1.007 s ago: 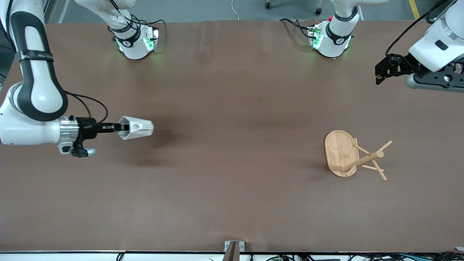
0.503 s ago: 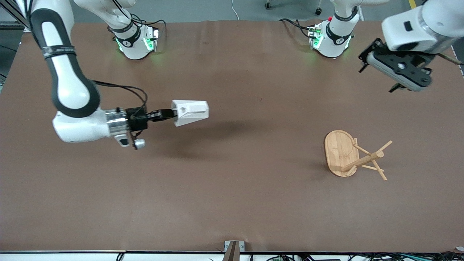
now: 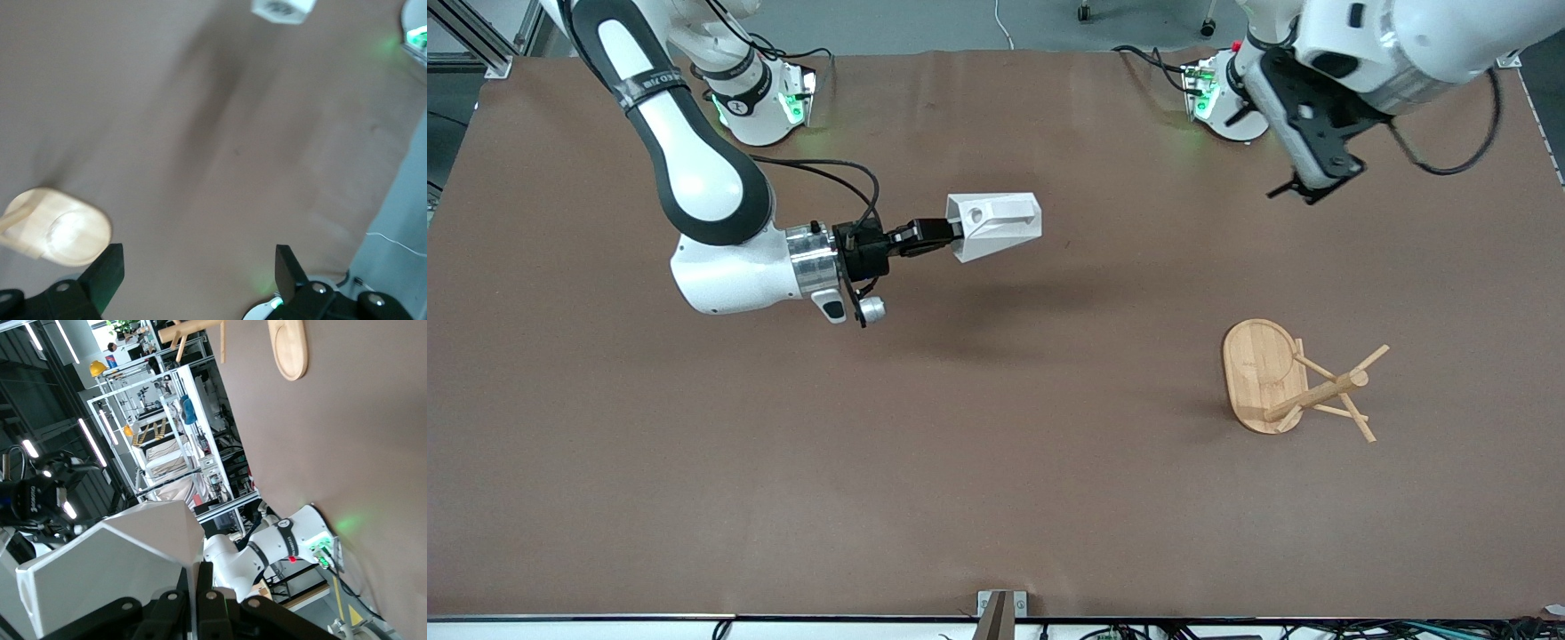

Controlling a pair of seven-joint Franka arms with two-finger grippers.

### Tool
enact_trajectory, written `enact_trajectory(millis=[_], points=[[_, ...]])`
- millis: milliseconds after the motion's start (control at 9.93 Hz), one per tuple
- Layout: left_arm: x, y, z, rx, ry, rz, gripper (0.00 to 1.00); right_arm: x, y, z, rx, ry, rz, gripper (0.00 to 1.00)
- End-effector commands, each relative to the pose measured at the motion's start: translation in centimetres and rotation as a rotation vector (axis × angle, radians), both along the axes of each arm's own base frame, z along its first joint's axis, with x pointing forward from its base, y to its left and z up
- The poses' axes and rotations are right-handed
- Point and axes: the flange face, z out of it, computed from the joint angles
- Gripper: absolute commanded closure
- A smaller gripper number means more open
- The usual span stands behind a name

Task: Hang cup on rack
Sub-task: 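Lift the white cup with the right gripper while the left gripper approaches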

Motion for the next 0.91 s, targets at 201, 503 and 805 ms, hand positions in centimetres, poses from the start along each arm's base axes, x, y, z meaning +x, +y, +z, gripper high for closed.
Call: enact_trajectory(millis=[201, 503, 805], points=[[-1.2, -7.3, -4.2, -0.074, 0.086, -0.115, 0.00, -1.5, 0.9, -0.3, 0.030, 0.026, 0.002, 1.00], [-1.2, -10.5, -5.6, -0.100, 0.074, -0.116, 0.00, -1.8, 1.3, -0.2, 0.029, 0.024, 0.010, 1.00], [-1.3, -13.5, -7.0, -0.124, 0.065, -0.105, 0.00, -2.4, 2.0, -0.3, 0.029, 0.026, 0.024, 0.99]])
